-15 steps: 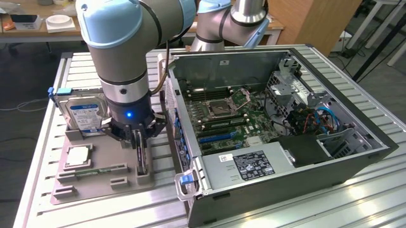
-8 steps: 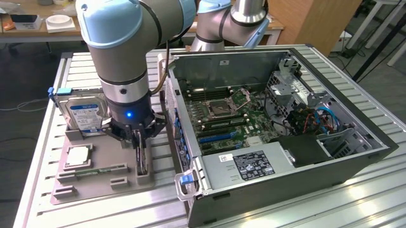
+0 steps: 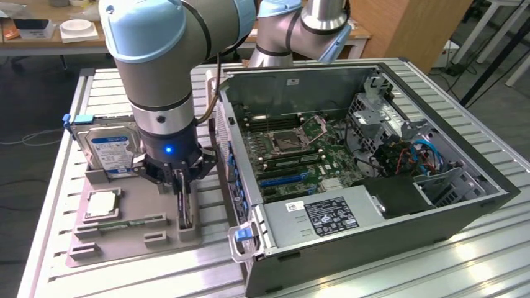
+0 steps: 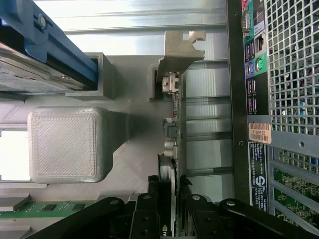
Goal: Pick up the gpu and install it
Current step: 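Pick up the gpu and move the gpu toward the slot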
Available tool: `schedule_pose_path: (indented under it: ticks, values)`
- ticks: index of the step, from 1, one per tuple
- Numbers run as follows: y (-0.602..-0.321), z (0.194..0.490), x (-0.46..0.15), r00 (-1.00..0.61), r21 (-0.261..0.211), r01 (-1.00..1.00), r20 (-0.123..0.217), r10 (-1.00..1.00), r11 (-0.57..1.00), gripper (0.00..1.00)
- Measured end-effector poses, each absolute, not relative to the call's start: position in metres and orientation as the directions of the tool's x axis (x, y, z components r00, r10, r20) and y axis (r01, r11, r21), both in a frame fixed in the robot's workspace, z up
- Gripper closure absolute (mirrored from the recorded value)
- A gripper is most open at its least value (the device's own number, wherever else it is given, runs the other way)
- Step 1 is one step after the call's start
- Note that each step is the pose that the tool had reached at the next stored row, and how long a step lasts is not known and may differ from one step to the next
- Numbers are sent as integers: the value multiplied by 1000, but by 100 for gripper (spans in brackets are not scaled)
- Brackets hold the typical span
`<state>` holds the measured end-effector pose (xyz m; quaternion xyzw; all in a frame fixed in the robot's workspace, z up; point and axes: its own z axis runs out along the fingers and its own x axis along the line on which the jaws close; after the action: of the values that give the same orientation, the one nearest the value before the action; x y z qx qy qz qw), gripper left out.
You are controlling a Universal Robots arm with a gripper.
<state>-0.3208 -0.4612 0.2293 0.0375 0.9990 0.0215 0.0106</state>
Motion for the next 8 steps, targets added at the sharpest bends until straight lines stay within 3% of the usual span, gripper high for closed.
schedule_pose_path:
  ticks: [8]
  values:
    - [-461, 229, -321, -997, 44, 74, -20, 75, 996, 74]
